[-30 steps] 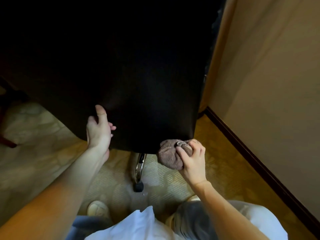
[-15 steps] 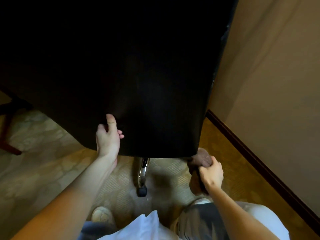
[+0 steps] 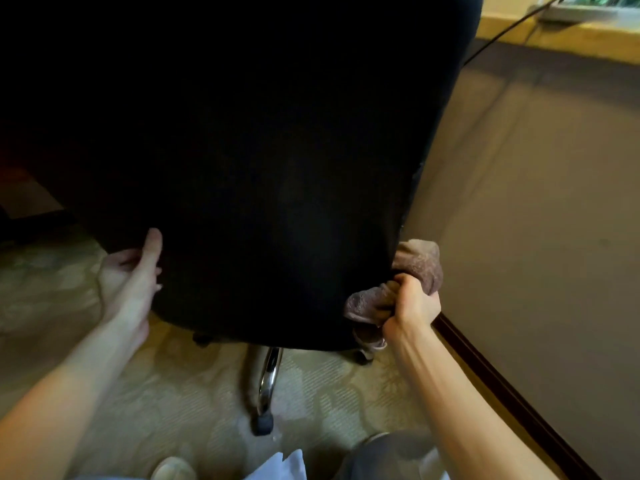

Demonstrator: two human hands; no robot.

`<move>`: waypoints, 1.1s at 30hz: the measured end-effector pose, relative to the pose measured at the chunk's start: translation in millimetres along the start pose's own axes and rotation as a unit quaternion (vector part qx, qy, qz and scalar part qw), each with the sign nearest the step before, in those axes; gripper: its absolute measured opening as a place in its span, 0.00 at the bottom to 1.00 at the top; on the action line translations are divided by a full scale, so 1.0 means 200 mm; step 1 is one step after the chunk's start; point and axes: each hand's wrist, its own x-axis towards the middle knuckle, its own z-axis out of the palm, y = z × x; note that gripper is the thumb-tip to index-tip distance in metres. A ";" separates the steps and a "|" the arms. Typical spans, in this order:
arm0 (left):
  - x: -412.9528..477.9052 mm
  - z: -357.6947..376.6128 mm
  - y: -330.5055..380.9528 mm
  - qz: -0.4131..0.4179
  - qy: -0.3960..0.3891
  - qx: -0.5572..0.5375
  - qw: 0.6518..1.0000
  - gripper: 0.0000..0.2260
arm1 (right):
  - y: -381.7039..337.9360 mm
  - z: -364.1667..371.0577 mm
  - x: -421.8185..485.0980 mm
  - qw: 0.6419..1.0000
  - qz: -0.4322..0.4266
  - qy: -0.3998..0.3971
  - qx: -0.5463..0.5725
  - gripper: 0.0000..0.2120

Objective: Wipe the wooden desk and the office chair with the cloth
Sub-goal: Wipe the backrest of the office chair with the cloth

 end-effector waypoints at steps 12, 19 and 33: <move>-0.07 -0.05 0.48 0.069 -0.105 -0.067 0.990 0.30 | -0.79 0.20 -0.71 0.988 -0.057 -0.117 0.081 0.33; -0.17 -0.10 0.69 0.094 -0.201 -0.072 0.972 0.13 | -0.93 0.27 -1.09 0.946 -0.120 -0.234 0.191 0.29; -0.33 -0.09 0.75 0.092 -0.091 -0.073 0.989 0.24 | 0.06 0.14 -1.04 0.764 -0.504 -0.348 -0.206 0.29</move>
